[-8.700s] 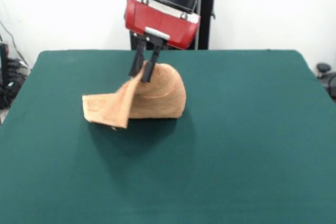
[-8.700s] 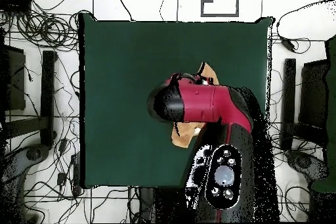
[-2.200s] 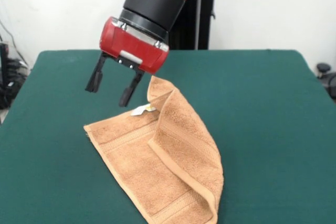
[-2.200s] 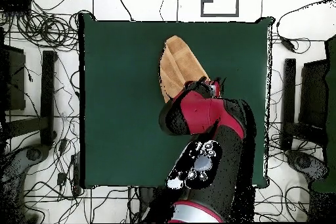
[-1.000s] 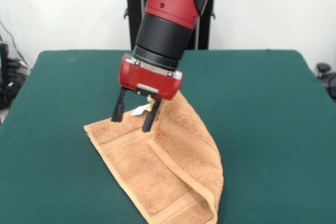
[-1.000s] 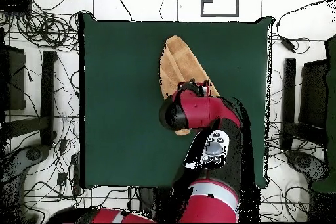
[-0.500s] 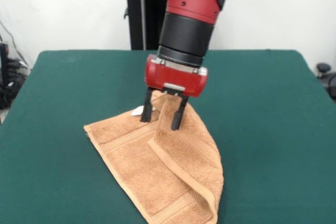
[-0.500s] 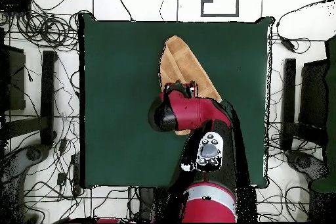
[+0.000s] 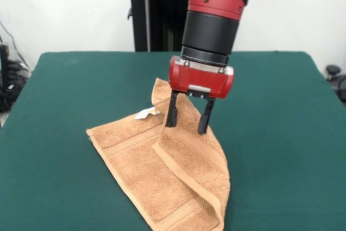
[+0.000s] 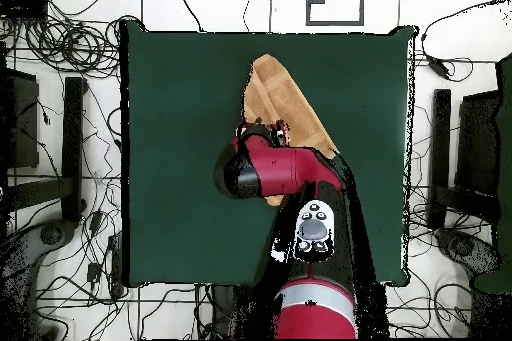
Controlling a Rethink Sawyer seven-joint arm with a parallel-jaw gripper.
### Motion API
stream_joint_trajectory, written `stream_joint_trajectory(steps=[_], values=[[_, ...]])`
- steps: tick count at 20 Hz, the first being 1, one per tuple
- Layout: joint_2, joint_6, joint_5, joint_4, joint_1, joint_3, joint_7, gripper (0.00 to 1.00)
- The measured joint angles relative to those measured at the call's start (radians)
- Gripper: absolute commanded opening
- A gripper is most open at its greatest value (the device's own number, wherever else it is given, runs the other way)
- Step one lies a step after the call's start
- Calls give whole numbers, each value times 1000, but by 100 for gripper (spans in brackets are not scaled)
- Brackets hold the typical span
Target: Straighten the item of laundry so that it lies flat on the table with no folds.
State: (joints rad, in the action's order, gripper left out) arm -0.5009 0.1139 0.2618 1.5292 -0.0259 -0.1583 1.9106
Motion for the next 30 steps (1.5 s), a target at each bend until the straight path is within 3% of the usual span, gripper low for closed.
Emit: stream_joint_trajectory(steps=[10, 30], values=[[-8, 37, -1, 0, 62, -70, 0, 100], [-32, 52, -1, 5, 36, -186, 0, 100]])
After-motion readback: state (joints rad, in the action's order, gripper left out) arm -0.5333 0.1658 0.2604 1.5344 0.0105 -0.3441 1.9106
